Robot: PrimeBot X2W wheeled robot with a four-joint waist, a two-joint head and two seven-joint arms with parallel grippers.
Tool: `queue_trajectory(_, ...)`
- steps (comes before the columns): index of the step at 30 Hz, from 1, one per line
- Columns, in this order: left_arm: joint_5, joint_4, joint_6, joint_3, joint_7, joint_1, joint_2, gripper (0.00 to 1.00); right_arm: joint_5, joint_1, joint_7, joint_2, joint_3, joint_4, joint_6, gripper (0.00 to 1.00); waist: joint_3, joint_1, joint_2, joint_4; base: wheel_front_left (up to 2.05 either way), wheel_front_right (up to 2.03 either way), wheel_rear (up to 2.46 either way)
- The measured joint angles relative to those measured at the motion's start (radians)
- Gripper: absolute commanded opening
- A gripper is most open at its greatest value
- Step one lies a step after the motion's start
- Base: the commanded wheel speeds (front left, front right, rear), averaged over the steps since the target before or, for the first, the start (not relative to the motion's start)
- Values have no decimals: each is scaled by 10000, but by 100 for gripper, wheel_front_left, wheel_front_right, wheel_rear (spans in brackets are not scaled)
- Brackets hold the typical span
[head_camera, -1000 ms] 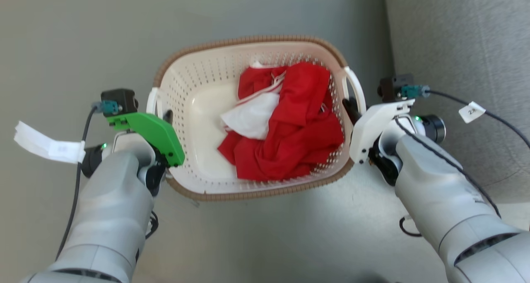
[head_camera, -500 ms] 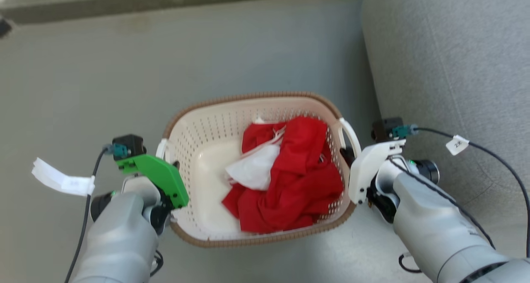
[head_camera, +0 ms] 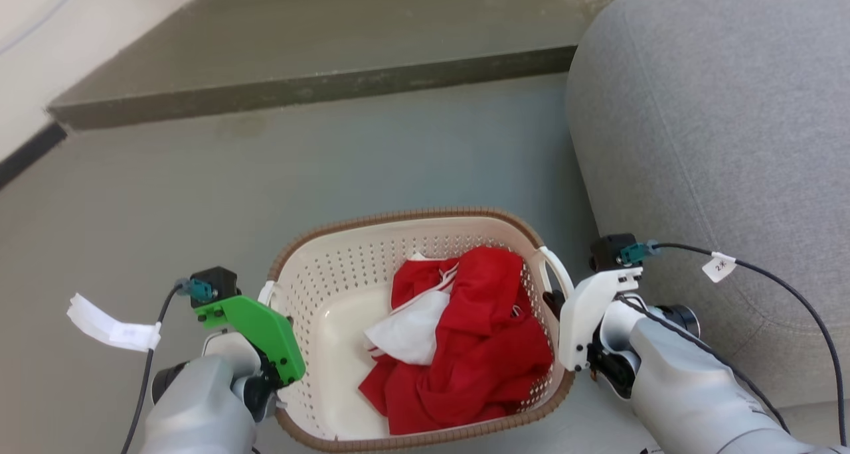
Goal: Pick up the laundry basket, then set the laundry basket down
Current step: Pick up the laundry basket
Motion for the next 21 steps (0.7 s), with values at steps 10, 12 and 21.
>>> queue_trajectory(10, -176, 17, 0, -19, 339, 666, 2, 0, 489, 619, 395, -8, 272, -81, -2, 0, -1004, 0, 0, -77, 0, 0, 0)
queue_trajectory(12, -178, 17, 0, -19, 376, 709, 2, 0, 502, 631, 479, -8, 291, -82, -2, 0, -1141, 0, 0, -103, 0, 0, 0)
queue_trajectory(21, -426, 21, 0, -40, 537, 939, 4, 0, 773, 809, 639, -10, 349, -50, -2, 0, -1437, 0, 0, -163, 0, 0, 0)
